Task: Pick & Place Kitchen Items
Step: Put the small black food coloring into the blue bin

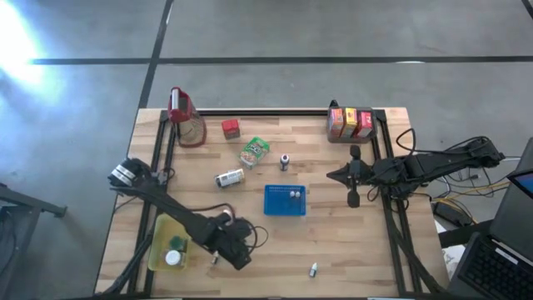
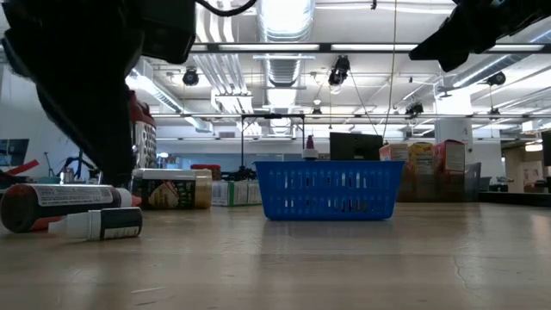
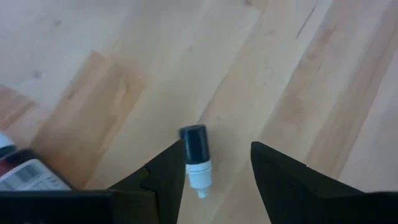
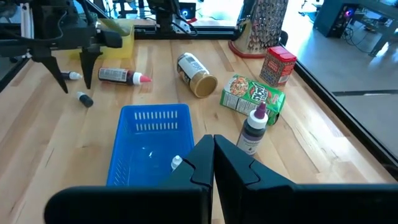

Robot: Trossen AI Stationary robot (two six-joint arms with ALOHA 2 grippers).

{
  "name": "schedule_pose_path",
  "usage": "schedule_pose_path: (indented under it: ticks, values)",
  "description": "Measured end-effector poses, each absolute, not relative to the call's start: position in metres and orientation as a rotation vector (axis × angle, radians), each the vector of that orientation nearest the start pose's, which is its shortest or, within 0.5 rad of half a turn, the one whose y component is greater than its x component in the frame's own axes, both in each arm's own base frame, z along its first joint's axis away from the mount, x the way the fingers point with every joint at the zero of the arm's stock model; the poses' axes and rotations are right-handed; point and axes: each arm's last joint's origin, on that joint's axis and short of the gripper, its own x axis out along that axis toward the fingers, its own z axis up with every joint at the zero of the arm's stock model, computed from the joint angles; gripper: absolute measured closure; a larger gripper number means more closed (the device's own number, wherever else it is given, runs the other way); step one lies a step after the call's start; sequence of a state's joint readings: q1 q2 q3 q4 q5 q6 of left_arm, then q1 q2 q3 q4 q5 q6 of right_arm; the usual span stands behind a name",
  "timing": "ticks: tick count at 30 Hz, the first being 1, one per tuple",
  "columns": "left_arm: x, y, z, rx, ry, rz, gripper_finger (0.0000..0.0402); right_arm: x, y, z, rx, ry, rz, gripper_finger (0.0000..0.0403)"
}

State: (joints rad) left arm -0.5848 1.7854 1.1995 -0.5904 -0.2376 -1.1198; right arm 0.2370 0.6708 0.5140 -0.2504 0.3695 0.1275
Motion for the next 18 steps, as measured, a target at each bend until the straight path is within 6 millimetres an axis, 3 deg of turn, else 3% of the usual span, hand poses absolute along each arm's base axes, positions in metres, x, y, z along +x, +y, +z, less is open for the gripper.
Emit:
schedule_pose_path:
  ticks: [18]
  values:
    - [0.300, -0.194, 0.165, -0.545, 1.242, 0.371, 0.0216, 0.150, 0.025, 0.248, -0.007, 0.387, -0.153, 0.0394]
